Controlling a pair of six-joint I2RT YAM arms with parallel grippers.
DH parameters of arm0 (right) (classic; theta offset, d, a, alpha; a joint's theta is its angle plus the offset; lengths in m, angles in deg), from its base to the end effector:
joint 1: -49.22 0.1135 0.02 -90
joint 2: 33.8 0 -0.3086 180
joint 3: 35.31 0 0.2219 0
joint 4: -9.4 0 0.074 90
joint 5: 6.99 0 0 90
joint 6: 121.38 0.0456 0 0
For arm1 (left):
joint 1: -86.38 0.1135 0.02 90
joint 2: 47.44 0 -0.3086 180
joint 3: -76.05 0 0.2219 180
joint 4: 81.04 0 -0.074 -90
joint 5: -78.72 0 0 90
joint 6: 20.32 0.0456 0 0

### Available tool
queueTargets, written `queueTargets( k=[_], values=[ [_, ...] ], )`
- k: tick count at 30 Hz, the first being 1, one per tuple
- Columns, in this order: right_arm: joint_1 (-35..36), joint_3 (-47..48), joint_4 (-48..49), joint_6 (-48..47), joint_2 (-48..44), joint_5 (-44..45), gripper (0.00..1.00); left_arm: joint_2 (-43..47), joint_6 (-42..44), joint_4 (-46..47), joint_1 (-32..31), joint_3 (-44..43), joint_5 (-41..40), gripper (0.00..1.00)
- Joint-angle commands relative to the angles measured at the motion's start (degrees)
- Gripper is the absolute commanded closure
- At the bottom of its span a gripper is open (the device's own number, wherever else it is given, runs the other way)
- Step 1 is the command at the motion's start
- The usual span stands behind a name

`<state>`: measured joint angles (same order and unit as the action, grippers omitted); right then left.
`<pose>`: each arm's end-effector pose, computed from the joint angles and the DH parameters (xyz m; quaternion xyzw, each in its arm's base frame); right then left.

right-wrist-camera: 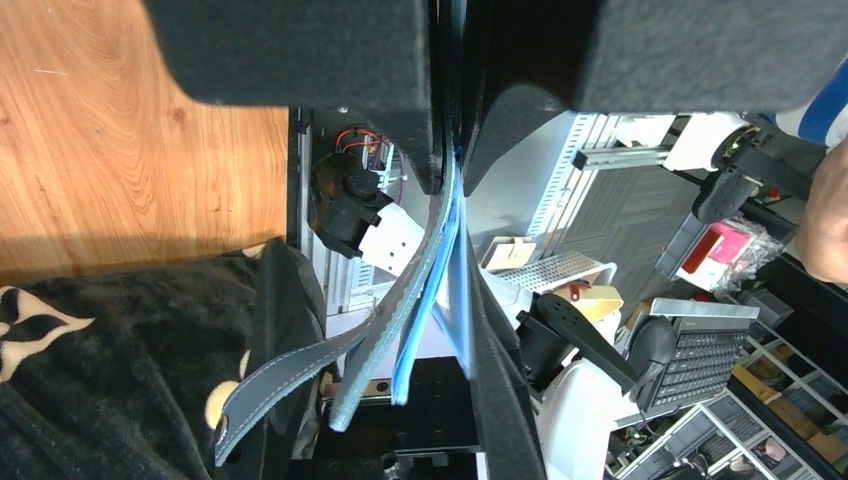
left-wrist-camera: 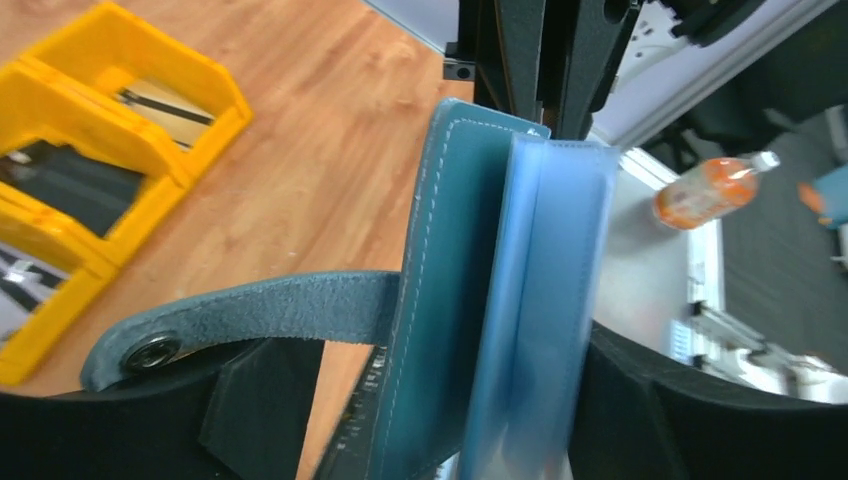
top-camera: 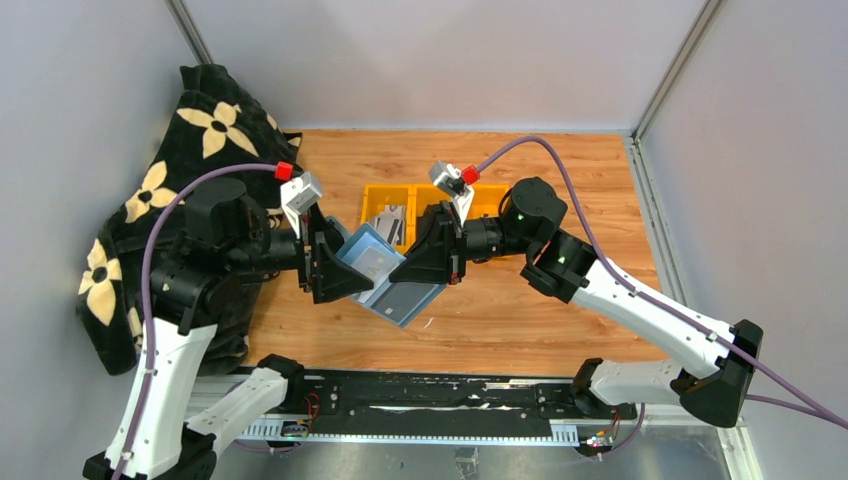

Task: Take the credit cards out of the card holder
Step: Open the card holder at the center of the board.

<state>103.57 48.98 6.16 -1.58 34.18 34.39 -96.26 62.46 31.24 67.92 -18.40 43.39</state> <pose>0.0997 0.1977 0.4855 -0.4355 0.4854 0.6682 0.3581 0.0499 -0.0559 0.4666 0.3274 0.7082 -0.4816 0.3991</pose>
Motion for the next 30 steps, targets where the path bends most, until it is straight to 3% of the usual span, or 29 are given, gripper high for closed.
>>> queueTargets(
  k=[1,6,9,14,17,19,30],
  values=[
    [0.4,0.6,2.3,-1.6,-1.0,-2.2,1.0,-1.8,-3.3,-0.3,0.1,-0.1,7.2,0.28],
    [0.4,0.7,2.6,-2.2,-0.5,-3.2,1.0,-3.2,-3.6,-0.3,0.1,-1.3,8.2,0.61],
    [0.4,0.7,1.4,-3.5,-0.6,-3.4,1.0,-3.4,-3.4,-0.1,0.1,-1.4,8.8,0.68],
    [0.3,1.3,-1.3,-5.9,-0.3,-3.5,1.0,-3.9,-3.7,-0.1,0.1,-1.9,9.0,0.66],
    [0.2,2.3,-3.0,-6.8,0.5,-3.9,1.0,-4.3,-3.5,-0.1,0.1,-1.9,8.5,0.49],
    [-0.1,3.2,-4.0,-7.1,1.3,-4.3,1.0,-4.5,-3.8,0.6,0.1,-1.8,7.7,0.48],
    [-2.1,4.2,-6.5,-9.3,2.9,-5.2,1.0,-4.4,-0.7,1.0,0.1,-1.8,6.8,0.77]
  ],
)
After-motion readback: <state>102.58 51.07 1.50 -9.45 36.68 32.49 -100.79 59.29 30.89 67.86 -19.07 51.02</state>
